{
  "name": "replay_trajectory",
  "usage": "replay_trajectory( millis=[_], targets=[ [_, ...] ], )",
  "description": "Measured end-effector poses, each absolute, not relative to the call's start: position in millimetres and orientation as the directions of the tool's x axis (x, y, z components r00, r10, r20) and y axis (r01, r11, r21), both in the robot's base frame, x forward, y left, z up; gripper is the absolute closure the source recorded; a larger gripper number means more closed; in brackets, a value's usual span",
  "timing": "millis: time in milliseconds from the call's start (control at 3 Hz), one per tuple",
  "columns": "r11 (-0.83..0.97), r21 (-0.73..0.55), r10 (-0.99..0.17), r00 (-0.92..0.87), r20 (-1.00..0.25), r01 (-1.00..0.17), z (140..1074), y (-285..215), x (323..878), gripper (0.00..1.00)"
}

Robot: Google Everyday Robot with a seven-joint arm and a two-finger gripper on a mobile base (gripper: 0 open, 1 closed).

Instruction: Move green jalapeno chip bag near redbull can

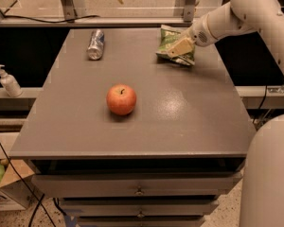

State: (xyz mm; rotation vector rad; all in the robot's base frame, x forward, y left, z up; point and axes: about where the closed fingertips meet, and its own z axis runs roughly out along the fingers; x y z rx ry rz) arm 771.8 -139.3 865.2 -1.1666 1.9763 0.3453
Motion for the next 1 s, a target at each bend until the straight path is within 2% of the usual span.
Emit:
replay_trajectory(
  millis=[667, 1000],
  targets=[
    [0.473, -0.145, -0.614, -0.208, -0.762, -0.869, 867.7, -116.9, 765.2, 0.88],
    [0.453, -0.122, -0.621, -0.215, -0.754, -0.883, 854.4, -110.9, 757.8, 1.00]
  ],
)
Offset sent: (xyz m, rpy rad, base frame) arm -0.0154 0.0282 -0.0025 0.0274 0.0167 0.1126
